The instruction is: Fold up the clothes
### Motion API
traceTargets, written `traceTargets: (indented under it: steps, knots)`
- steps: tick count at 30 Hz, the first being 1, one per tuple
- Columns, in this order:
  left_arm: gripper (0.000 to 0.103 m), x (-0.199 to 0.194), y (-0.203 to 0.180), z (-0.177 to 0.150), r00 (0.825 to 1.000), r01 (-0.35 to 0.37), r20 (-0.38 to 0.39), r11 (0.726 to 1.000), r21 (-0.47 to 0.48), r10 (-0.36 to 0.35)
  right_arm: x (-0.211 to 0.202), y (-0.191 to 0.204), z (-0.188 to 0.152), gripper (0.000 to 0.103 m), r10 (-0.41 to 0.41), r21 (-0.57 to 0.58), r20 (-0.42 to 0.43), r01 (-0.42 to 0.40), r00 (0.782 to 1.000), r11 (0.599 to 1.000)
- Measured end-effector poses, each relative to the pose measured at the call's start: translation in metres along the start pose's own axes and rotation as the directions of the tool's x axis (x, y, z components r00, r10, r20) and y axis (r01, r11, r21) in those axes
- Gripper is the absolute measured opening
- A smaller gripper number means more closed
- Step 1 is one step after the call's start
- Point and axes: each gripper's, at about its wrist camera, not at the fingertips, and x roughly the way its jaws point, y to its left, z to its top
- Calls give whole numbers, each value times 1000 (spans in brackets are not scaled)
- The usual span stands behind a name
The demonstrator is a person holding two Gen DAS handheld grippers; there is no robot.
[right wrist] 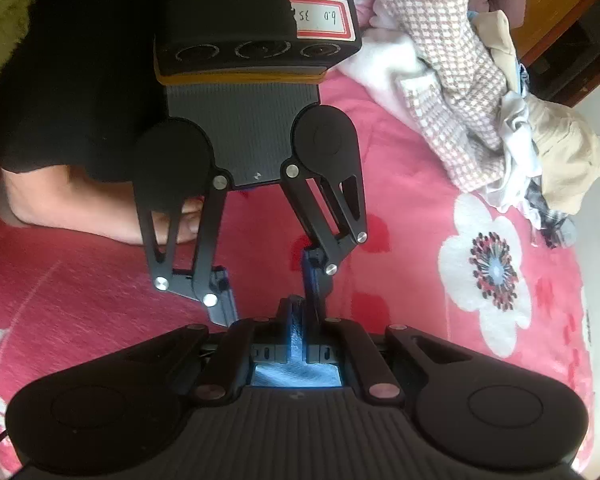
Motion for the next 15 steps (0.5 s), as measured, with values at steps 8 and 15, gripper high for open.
traceTargets:
  steps: [8, 15]
  knots:
    - [47, -3, -7, -7, 999, -51, -20, 996, -74, 49, 12, -18, -3, 39, 47, 3, -28, -47, 998, 999]
    - [47, 3, -4, -11, 998, -57, -27, 997, -54, 55, 20, -19, -7, 53, 96, -26, -86, -99, 992, 995]
